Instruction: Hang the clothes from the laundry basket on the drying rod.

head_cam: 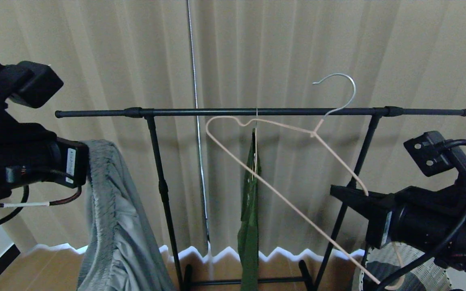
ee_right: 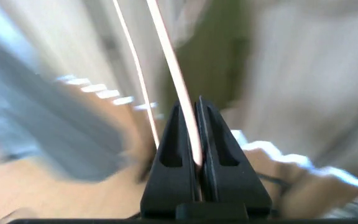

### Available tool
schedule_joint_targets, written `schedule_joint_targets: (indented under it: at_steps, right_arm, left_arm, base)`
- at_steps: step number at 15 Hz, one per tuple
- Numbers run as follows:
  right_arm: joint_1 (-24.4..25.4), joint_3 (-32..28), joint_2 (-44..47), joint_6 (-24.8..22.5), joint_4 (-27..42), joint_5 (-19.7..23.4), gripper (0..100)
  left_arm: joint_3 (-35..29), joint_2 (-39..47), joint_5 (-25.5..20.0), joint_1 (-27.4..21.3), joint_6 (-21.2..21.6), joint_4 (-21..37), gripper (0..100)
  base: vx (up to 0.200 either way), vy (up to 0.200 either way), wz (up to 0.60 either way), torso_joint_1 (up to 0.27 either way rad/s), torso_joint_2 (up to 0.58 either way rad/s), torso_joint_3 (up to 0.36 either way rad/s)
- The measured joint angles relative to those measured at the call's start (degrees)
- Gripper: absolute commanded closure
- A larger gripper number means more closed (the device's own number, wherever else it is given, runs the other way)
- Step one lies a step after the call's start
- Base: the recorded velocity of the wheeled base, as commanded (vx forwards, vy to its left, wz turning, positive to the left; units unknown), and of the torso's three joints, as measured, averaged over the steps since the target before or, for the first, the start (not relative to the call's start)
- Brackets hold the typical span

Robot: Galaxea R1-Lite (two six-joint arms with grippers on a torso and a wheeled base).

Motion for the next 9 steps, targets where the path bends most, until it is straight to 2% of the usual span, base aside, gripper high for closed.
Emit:
schedule_joint_targets:
  at_steps: [2, 6, 9]
  right_arm:
    - [5.45, 0.00, 0.26, 2.01, -0.06, 1.26, 100]
    - [13.15, 0.45, 0.35, 2.89, 0.05, 1.58, 100]
    - [16.09, 1.49, 0.24, 2.93, 0.02, 1.63, 100]
  left_arm:
    - [-5.07, 3.24, 0.89, -1.23, -3.73, 4.00, 100]
    - [-10.47, 9.91, 12.62, -2.19, -7.50, 4.60, 100]
    - [-10.95, 11.98, 13.35, -2.61, -7.63, 3.89, 100]
  base:
    - [0.000, 0.000, 0.00, 0.000, 0.00, 0.000]
    - [0.000, 0.000, 0.00, 0.000, 0.00, 0.000]
    - [0.000, 0.000, 0.00, 0.000, 0.00, 0.000]
